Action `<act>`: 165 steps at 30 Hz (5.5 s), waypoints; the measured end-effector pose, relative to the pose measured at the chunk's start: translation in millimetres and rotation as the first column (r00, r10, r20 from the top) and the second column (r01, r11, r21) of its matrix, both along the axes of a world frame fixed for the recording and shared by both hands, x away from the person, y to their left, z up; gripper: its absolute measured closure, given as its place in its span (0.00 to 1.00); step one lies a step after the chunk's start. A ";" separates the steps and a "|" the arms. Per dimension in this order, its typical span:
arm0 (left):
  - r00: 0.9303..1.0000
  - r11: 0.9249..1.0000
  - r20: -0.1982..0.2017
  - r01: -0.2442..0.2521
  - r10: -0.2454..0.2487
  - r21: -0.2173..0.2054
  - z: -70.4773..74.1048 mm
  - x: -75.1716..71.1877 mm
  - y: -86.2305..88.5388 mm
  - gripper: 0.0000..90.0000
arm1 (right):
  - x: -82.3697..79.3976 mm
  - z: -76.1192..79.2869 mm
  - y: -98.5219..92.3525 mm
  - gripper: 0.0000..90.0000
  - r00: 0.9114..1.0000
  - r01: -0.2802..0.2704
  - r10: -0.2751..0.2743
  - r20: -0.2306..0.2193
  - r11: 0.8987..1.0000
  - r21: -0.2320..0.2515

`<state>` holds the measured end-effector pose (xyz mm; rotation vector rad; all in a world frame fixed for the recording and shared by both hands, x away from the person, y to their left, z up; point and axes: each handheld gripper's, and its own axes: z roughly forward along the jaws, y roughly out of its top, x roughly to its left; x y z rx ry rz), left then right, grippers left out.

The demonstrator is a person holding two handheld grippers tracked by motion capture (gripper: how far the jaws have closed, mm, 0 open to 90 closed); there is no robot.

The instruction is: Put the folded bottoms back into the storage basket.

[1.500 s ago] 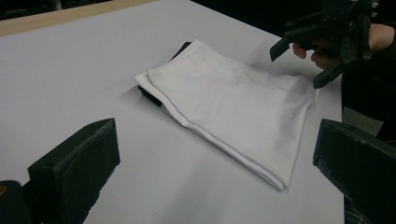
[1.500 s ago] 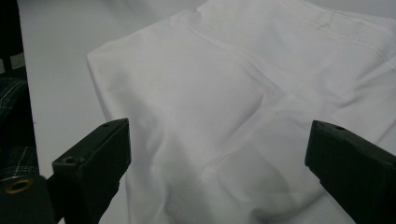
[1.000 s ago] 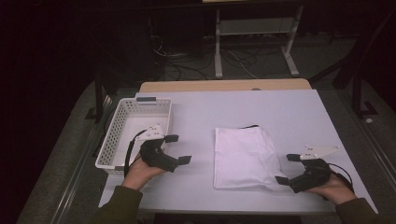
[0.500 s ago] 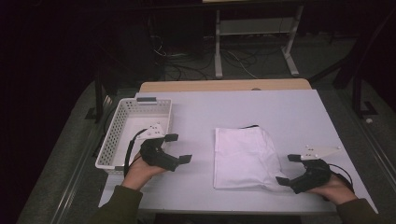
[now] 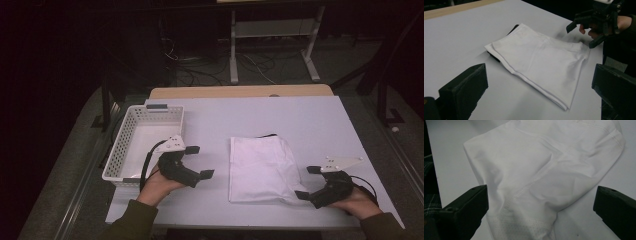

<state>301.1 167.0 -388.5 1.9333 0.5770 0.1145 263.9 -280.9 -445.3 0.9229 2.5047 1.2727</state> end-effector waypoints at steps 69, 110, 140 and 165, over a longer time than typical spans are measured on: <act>0.999 0.980 -0.038 -0.030 0.039 0.198 -67.0 32.4 -91.2 0.00 | -0.1 -1.0 2.5 0.00 1.000 -0.022 0.022 -0.005 1.000 -0.012; 0.983 0.965 -0.023 -0.174 0.182 0.197 -58.6 87.2 -98.4 0.21 | 0.3 -1.0 2.0 0.00 1.000 -0.025 0.025 -0.006 1.000 -0.010; 0.984 0.946 -0.030 -0.161 0.177 0.281 -70.8 111.7 -121.1 0.41 | -0.1 -0.8 1.9 0.00 1.000 -0.028 0.028 -0.006 1.000 -0.010; 0.986 0.965 -0.102 -0.105 0.132 0.240 -59.0 107.7 -120.9 0.82 | -0.2 -3.1 5.2 0.02 0.999 -0.043 0.042 -0.028 0.999 -0.023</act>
